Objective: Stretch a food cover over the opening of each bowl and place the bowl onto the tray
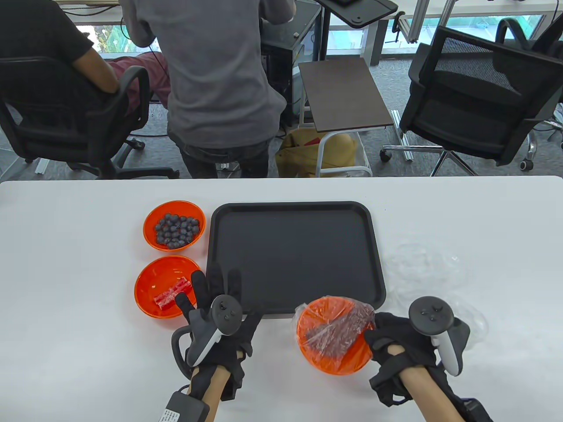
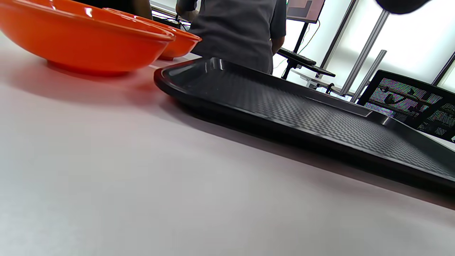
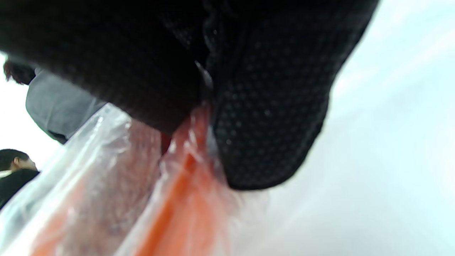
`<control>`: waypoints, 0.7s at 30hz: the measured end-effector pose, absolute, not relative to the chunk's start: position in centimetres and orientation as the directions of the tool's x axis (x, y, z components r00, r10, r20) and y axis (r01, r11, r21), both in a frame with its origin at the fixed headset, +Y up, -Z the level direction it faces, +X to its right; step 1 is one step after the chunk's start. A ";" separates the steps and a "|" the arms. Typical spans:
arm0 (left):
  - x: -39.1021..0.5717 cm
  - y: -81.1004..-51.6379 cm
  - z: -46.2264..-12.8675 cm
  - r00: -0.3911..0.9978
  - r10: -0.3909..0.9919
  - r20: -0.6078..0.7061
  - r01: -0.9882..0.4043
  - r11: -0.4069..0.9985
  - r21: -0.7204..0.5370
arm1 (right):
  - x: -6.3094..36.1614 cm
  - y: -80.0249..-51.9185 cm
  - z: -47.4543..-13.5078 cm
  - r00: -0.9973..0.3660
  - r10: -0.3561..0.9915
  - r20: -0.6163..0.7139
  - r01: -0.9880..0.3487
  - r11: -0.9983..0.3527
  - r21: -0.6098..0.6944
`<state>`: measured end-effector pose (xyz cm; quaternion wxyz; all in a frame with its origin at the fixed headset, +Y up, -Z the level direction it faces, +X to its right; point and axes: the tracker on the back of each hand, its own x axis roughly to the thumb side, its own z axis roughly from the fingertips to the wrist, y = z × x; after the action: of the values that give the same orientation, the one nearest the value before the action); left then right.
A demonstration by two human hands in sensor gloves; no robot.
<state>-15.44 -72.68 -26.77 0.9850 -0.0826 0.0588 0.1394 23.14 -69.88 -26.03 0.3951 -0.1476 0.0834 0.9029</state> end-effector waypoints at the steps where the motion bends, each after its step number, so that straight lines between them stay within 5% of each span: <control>1: -15.4 -72.7 -26.7 0.953 0.270 -0.138 -0.289 0.946 -0.148 | 23.5 -69.3 -27.0 -0.637 0.692 -0.339 -0.737 -0.675 0.008; 10: -14.9 -73.4 -26.0 0.957 0.255 -0.140 -0.280 0.938 -0.204 | 23.9 -68.0 -35.3 -0.621 0.662 -0.420 -0.687 -0.718 -0.116; 21: -13.9 -74.2 -26.3 0.967 0.216 -0.138 -0.246 0.932 -0.265 | 22.8 -72.1 -41.6 -0.500 0.670 -0.549 -0.703 -0.684 -0.194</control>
<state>-13.95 -74.21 -26.35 0.9815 -0.1414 0.0535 0.1176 22.79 -72.09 -41.62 0.3966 -0.3044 0.0274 0.8656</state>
